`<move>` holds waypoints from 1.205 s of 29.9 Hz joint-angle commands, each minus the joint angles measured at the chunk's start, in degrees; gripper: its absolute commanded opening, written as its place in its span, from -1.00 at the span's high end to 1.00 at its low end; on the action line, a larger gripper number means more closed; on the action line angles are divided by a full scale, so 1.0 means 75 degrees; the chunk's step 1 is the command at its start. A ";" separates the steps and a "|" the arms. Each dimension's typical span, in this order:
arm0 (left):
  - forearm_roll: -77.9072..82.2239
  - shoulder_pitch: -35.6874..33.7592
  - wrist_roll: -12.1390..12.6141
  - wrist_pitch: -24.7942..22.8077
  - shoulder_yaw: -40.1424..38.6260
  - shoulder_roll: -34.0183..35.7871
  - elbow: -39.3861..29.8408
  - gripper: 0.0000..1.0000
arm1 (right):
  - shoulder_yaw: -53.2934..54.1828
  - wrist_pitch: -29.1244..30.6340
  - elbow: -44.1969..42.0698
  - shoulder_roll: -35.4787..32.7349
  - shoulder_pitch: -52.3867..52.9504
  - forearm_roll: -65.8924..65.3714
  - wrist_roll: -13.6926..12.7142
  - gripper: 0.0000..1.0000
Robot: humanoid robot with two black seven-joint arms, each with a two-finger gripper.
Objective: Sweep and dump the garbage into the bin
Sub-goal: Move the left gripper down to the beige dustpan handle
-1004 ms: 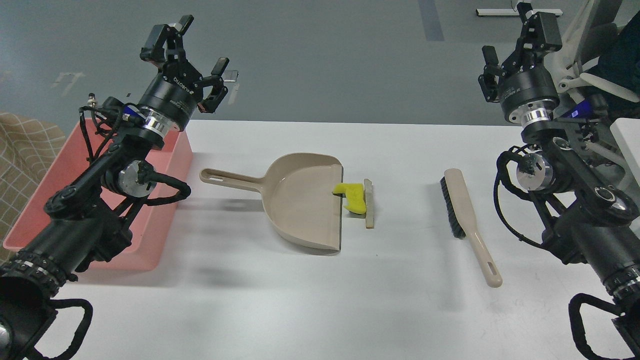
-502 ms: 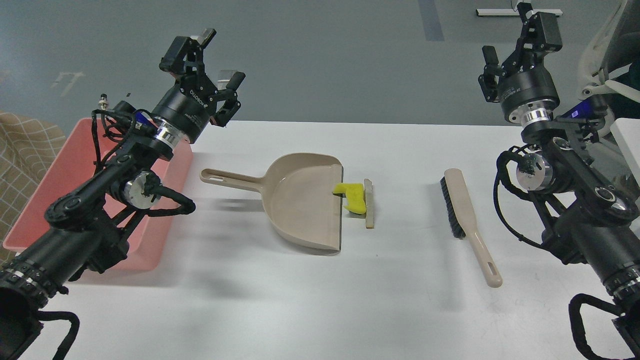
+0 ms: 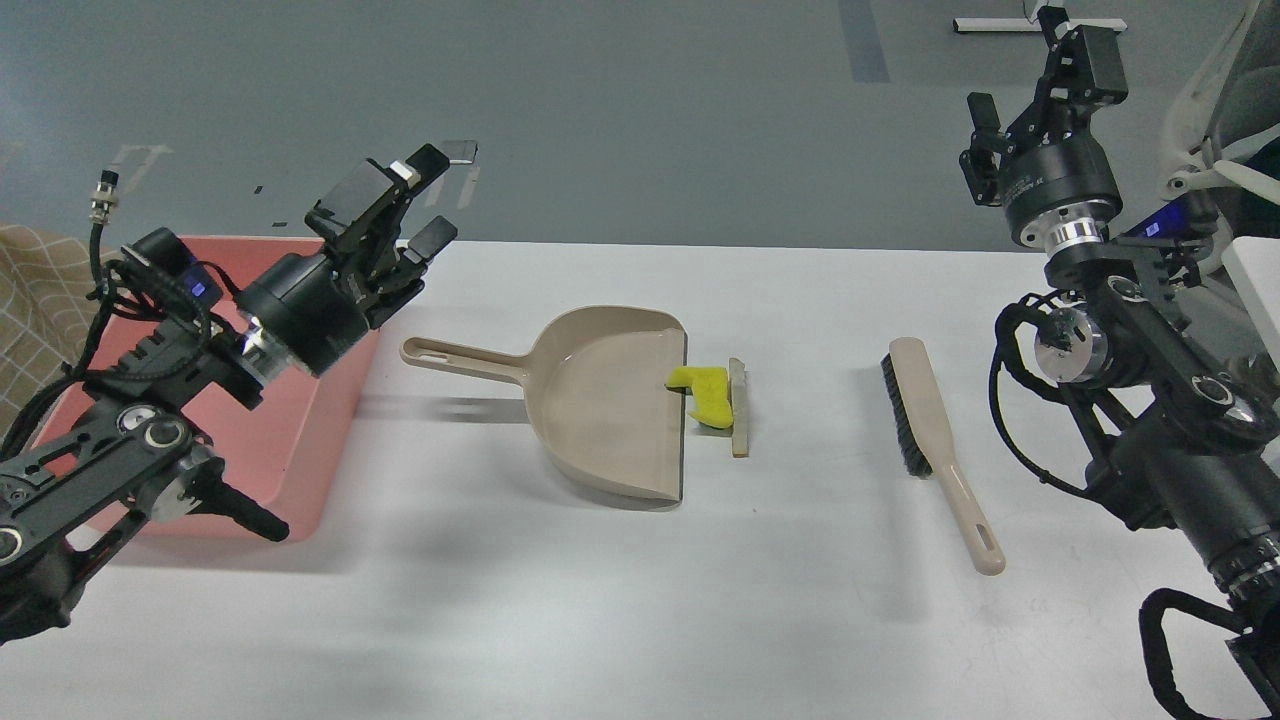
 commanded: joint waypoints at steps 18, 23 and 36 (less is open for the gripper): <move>0.2754 0.1597 0.0695 0.0818 -0.0021 -0.1218 0.0535 -1.00 | 0.0000 -0.0011 -0.0017 0.0038 -0.0047 -0.0012 -0.0004 -1.00; 0.2754 0.1585 0.0789 0.0946 -0.0022 -0.1594 0.1004 -1.00 | -0.0012 -0.0011 -0.0017 0.0014 -0.0059 -0.0012 -0.0004 -1.00; 0.2568 0.0965 0.1047 0.1755 -0.0022 -0.2508 0.2422 -1.00 | -0.0012 -0.0011 -0.0029 0.0026 -0.0047 -0.0012 -0.0004 -1.00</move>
